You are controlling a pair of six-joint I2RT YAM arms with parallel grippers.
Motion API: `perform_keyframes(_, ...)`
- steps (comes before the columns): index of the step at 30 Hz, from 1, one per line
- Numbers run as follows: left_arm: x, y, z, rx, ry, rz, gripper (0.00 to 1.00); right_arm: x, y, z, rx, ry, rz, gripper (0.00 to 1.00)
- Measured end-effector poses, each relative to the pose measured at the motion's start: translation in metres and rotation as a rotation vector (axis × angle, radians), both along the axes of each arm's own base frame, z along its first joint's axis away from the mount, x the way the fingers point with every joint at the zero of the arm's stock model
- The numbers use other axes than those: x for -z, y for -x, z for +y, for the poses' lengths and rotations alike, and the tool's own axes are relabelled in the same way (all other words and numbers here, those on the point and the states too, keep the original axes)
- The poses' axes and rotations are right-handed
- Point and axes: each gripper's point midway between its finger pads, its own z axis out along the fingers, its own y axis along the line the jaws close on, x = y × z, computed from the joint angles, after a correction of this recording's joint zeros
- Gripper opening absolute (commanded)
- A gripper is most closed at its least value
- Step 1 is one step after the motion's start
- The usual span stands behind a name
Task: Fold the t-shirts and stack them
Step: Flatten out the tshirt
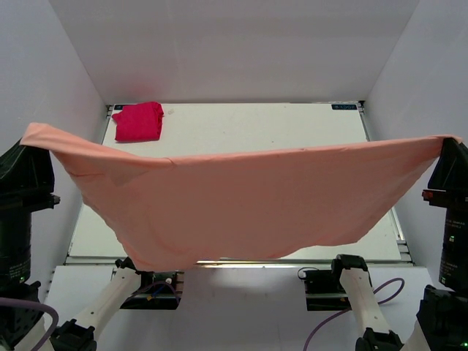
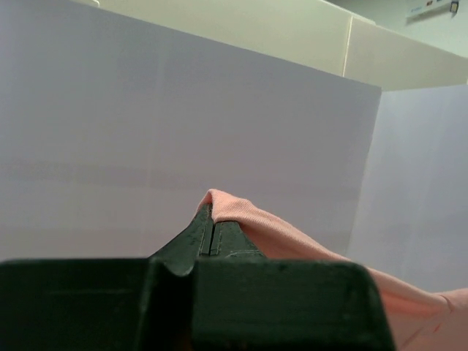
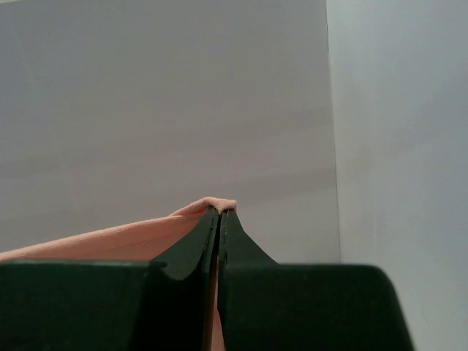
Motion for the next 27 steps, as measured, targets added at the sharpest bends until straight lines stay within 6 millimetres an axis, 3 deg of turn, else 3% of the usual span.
perform_keyframes(4, 0.012, -0.016, -0.010, 0.022, -0.021, 0.037, 0.00, 0.016, -0.016, -0.002, 0.004, -0.009, 0.046, 0.00)
perform_keyframes(8, 0.040, -0.052, -0.023, 0.036, -0.035, 0.117, 0.00, 0.059, -0.051, -0.004, -0.001, -0.023, 0.146, 0.00)
perform_keyframes(14, 0.121, -0.123, -0.046, 0.046, -0.053, 0.318, 0.00, 0.138, -0.101, -0.002, -0.034, -0.050, 0.326, 0.00)
perform_keyframes(19, 0.186, -0.163, -0.056, 0.037, -0.046, 0.462, 0.00, 0.190, -0.126, 0.000, -0.057, -0.071, 0.424, 0.00)
perform_keyframes(23, 0.217, -0.180, -0.058, 0.021, -0.035, 0.530, 0.00, 0.230, -0.146, 0.001, -0.068, -0.080, 0.504, 0.00)
perform_keyframes(27, 0.229, -0.195, -0.057, -0.003, -0.020, 0.553, 0.00, 0.260, -0.167, 0.001, -0.074, -0.086, 0.574, 0.00)
